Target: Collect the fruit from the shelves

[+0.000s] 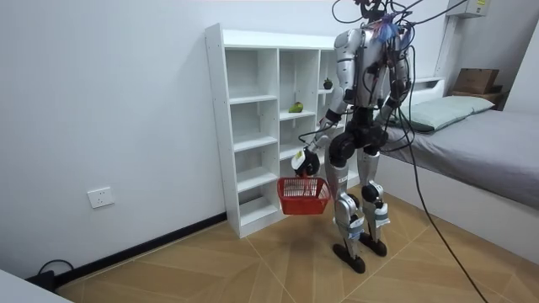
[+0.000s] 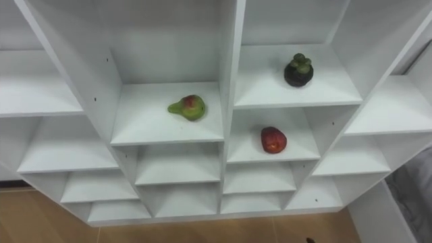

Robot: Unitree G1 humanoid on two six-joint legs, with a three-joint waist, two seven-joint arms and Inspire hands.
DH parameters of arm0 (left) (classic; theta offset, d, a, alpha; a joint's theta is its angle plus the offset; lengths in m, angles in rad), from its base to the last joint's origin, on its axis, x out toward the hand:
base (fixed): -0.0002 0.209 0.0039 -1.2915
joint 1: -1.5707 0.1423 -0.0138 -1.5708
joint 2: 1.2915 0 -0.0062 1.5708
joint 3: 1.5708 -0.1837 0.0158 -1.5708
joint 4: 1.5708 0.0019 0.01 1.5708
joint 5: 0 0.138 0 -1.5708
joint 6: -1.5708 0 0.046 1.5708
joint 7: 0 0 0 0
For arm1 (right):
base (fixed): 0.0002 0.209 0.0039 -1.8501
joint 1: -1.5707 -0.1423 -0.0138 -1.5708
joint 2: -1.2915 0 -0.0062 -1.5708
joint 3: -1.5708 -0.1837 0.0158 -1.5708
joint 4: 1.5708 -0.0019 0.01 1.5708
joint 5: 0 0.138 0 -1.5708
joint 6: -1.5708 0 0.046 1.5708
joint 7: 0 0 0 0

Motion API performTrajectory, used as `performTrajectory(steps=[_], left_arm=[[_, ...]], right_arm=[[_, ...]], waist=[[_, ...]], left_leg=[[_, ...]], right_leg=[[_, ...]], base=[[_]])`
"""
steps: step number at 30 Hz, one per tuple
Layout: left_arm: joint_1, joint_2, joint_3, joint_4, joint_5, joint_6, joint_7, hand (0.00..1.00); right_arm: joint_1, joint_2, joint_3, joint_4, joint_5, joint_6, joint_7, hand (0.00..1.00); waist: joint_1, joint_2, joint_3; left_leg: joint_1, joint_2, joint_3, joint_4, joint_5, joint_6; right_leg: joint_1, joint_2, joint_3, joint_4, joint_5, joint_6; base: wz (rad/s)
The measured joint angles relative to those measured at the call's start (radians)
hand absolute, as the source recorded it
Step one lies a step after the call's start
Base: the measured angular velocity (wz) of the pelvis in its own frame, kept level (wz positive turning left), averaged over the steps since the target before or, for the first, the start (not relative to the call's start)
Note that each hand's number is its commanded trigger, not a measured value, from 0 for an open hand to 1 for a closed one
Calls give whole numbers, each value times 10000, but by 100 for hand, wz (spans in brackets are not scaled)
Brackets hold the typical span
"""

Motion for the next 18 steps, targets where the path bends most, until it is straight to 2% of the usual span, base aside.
performTrajectory(steps=[5, 9, 16, 18], left_arm=[[-57, -3, -257, -392, -23, -271, -25, 100], [-17, 66, -264, -713, -35, -675, 0, 100], [105, 131, -587, -744, -36, -1116, 64, 100], [17, 156, -771, -507, -48, -1176, 87, 100]], right_arm=[[526, 3, 124, -2273, 82, -214, -112, 0], [944, -2, 129, -4055, 311, -698, -286, 0], [1214, -4, 127, -5773, 196, -1014, -883, 0], [1195, -10, 131, -6540, 207, -1143, -1188, 0]], waist=[[20, -30, -18], [-11, -41, -13], [5, -59, -25], [16, -51, -22]], left_leg=[[-184, 1, 113, 37, 3, -4], [-276, 3, 142, 41, 5, -6], [-260, 12, 277, 41, 8, -10], [-262, 20, 344, 41, 9, -12]], right_leg=[[-205, -7, 107, 3, 1, 0], [-304, -7, 167, 0, 1, 0], [-310, 3, 296, -10, 1, 0], [-334, 19, 500, -16, 2, 0]], base=[[-5], [-3], [-3], [-12]])
